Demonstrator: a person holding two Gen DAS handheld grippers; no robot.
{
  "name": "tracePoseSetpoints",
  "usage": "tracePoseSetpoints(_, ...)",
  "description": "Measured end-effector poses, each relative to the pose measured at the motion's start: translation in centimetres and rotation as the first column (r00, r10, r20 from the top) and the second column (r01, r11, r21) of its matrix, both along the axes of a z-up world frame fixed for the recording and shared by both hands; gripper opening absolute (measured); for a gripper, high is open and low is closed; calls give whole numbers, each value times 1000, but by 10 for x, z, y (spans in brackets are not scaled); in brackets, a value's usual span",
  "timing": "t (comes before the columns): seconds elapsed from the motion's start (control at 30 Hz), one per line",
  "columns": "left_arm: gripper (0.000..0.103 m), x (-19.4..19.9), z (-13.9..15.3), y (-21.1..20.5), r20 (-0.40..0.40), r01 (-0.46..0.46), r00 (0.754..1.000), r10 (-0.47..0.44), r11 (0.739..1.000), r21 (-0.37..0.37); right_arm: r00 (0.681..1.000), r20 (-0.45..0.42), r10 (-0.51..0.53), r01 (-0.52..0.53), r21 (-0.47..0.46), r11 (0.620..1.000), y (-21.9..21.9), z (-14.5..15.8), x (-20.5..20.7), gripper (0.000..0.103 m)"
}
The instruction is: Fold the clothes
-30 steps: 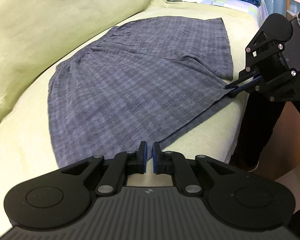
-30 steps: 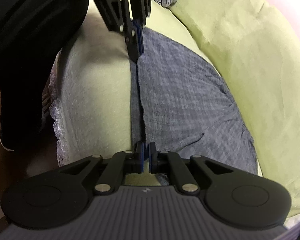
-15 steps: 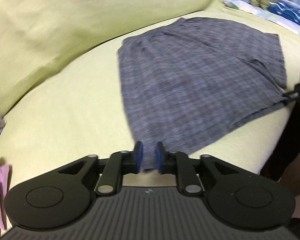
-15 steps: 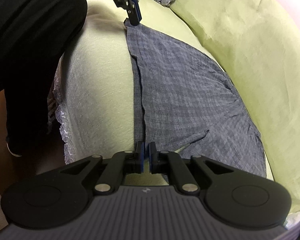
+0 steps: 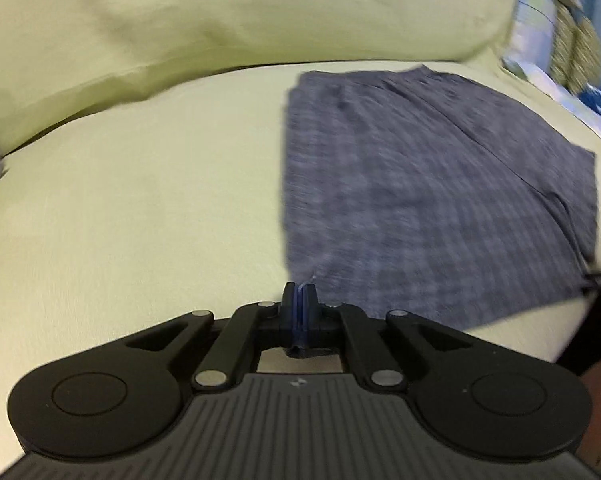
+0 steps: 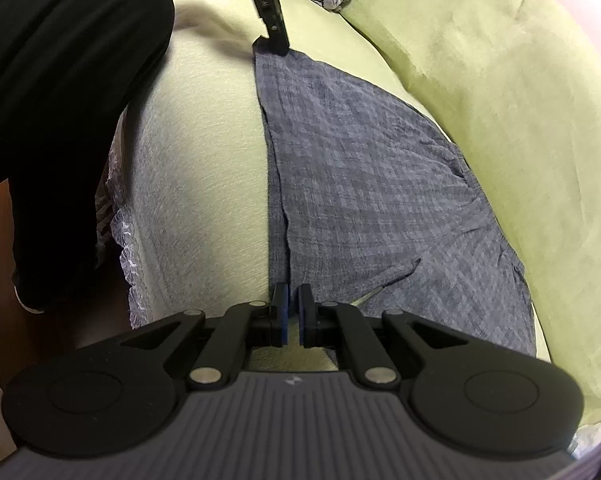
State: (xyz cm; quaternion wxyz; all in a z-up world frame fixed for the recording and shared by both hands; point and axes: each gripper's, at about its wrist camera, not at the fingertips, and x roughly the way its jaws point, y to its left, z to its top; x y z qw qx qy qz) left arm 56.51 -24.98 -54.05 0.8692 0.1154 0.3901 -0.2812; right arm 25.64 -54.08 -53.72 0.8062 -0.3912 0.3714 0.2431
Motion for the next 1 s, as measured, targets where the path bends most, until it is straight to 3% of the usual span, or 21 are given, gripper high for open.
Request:
tracePoseSetpoints(0.13,0,1,-3,-4,14,-6,1000,6,1000,10,1000,2,-5,5,5,1000,0,-1,0,3)
tracePoseSetpoints(0.3,0,-5,-6,-10,23,35,999,-37,996,77,1000,3,6,-6,-1,1000,0,-1,-3,3)
tracePoseSetpoints(0.43,2,-7,-7,-6,27,12,1000,-13,999,46,1000,5,8,-8,7,1000,-2,-3,-5,4)
tracePoseSetpoints(0.47,9,-9,-7,-6,34,6,999,-7,999,49,1000,7,7,-7,7,1000,-2,-3,-5,4)
tracePoseSetpoints(0.57,11,-11,-3,-3,45,-19,999,16,998,56,1000,17,-6,5,16,1000,-3,1,-5,6)
tracePoseSetpoints(0.77,12,-10,16,10,72,-65,996,62,997,41,998,39,-53,50,72,996,-9,13,-7,7)
tracePoseSetpoints(1.0,12,-10,36,-33,116,24,993,-25,1000,10,983,70,-169,160,122,980,-29,27,-3,9)
